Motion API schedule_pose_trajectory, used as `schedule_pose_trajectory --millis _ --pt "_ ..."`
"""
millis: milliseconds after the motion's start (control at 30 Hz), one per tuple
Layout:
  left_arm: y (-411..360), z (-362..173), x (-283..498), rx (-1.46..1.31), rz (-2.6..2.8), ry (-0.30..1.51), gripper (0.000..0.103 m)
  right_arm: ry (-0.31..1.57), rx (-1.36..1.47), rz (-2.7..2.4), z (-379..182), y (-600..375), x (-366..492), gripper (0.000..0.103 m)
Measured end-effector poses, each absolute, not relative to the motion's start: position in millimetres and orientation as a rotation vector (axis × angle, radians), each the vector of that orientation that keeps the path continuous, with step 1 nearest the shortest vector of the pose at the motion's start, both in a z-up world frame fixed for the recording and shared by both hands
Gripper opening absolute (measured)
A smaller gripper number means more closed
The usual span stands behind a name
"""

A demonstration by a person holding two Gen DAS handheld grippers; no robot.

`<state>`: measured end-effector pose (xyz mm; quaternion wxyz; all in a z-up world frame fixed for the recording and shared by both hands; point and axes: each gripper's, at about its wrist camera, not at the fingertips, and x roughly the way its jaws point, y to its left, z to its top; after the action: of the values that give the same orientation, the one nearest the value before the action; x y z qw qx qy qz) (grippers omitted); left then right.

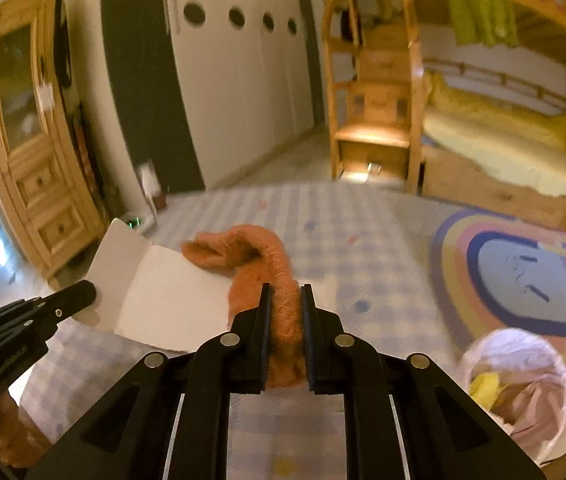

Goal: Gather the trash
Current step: 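Carry the paper and cloth over the bin and open both grippers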

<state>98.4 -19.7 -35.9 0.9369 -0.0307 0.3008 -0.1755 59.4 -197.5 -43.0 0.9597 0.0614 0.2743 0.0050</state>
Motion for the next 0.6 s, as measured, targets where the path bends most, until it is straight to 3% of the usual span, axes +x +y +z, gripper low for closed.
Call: schedule_pose_trajectory --millis 300,600 --pt "-75 14 52 -0.050 -0.512 0.474 0.000 0.457 0.136 -0.158 -3 -269 -27 0.014" --pt "-171 -2 23 0.069 -0.659 0.477 0.000 0.475 0.168 -0.317 -17 -328 -80 0.014"
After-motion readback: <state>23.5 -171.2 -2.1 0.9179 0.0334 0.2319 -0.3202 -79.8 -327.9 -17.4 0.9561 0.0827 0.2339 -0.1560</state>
